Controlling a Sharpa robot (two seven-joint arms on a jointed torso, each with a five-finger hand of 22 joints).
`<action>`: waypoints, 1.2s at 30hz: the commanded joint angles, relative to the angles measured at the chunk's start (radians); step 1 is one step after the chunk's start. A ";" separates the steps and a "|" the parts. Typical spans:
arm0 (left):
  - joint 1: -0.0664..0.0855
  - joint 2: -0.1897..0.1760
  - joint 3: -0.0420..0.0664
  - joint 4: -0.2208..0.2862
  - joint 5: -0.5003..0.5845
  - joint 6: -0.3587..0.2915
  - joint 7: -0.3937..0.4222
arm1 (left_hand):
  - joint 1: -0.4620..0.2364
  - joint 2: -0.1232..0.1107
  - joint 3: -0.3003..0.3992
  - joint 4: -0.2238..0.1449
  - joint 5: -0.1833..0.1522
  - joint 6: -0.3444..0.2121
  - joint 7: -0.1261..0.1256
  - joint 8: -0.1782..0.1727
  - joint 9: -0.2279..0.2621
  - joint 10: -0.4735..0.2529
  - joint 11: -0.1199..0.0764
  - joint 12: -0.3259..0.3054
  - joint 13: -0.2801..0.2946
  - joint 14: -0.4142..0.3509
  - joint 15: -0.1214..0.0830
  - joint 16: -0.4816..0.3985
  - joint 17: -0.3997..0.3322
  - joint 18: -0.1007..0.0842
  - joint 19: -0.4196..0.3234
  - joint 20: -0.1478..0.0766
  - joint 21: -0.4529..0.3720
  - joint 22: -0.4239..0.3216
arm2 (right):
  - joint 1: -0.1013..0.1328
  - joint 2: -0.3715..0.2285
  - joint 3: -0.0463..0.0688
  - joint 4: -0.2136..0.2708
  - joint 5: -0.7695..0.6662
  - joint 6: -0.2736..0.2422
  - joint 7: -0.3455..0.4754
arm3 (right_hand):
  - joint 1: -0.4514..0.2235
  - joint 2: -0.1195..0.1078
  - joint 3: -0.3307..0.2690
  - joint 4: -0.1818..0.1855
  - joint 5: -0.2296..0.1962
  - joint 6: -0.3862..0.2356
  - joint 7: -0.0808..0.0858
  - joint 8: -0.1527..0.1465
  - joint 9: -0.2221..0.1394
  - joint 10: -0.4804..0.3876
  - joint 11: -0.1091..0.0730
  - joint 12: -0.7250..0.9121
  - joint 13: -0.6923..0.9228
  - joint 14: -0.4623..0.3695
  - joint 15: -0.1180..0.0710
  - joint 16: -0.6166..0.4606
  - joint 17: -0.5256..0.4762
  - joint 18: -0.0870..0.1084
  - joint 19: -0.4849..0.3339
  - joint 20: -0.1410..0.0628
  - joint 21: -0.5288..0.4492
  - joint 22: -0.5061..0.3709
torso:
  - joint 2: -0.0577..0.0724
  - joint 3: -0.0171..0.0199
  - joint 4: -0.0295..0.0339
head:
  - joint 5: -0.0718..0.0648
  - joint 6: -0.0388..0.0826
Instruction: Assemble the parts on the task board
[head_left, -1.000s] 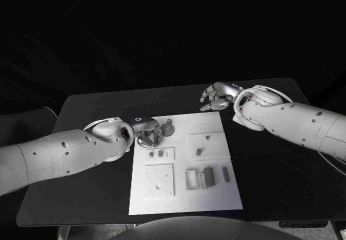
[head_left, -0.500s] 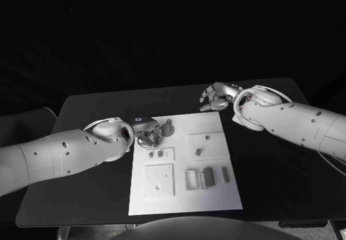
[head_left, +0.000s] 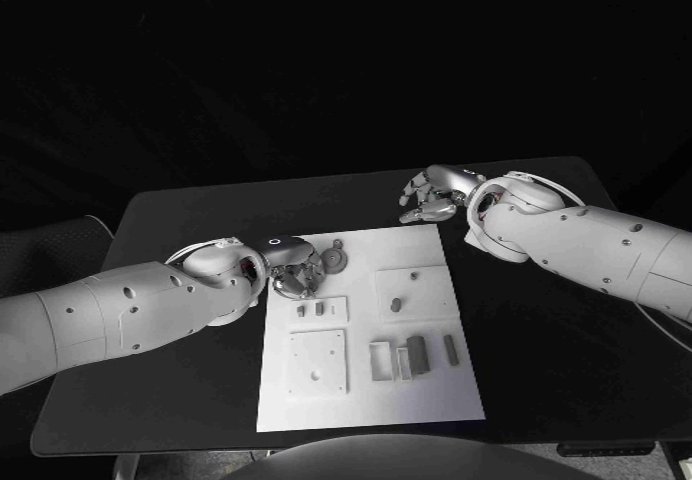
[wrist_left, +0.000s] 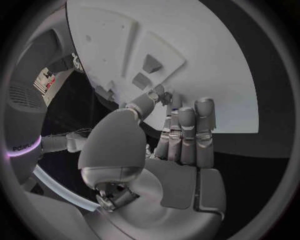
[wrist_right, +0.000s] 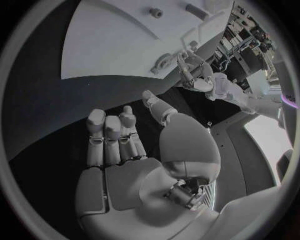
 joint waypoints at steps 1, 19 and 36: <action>-0.001 0.000 0.000 0.003 0.004 -0.010 0.008 | -0.001 -0.009 -0.007 0.002 -0.001 -0.007 -0.001 -0.005 -0.001 0.001 0.000 -0.002 0.002 -0.009 -0.001 0.005 0.001 0.106 -0.003 0.000 -0.005 0.018 | 0.000 -0.001 0.000 0.001 0.000 0.007 0.007 | -0.007 -0.003 -0.001 0.007 -0.001 0.000 0.006 -0.005 0.001 -0.007 0.001 0.004 -0.002 0.003 -0.006 -0.004 -0.001 0.064 -0.002 -0.007 -0.006 0.002 | 0.000 0.0001 0.0007 | 0.000 0.000; -0.001 -0.032 0.001 -0.007 0.006 -0.021 0.004 | 0.009 -0.021 -0.008 0.010 -0.003 -0.057 -0.008 -0.022 -0.012 -0.003 -0.001 -0.001 0.024 -0.011 -0.002 0.006 0.001 0.104 -0.002 -0.002 -0.008 0.017 | 0.000 -0.002 0.000 -0.002 0.000 0.001 0.012 | -0.005 -0.005 -0.001 0.005 -0.001 -0.002 0.007 -0.006 0.001 -0.008 0.001 0.004 -0.003 0.003 -0.006 -0.004 -0.001 0.064 -0.002 -0.007 -0.006 0.002 | 0.000 -0.0001 0.0007 | -0.002 0.006; 0.007 -0.128 0.020 -0.046 0.121 -0.083 0.026 | 0.029 -0.018 0.012 0.014 -0.005 -0.023 -0.003 0.007 -0.004 -0.036 0.010 -0.018 0.033 -0.032 0.009 -0.012 -0.008 0.100 -0.024 0.006 -0.026 0.012 | -0.009 -0.062 0.000 0.073 0.057 -0.017 0.052 | 0.003 0.000 0.027 -0.015 -0.002 -0.030 0.016 -0.017 0.003 -0.058 0.014 -0.205 -0.177 -0.069 0.007 -0.181 -0.105 0.059 -0.079 0.032 -0.135 -0.061 | -0.002 0.0003 0.0003 | -0.009 0.041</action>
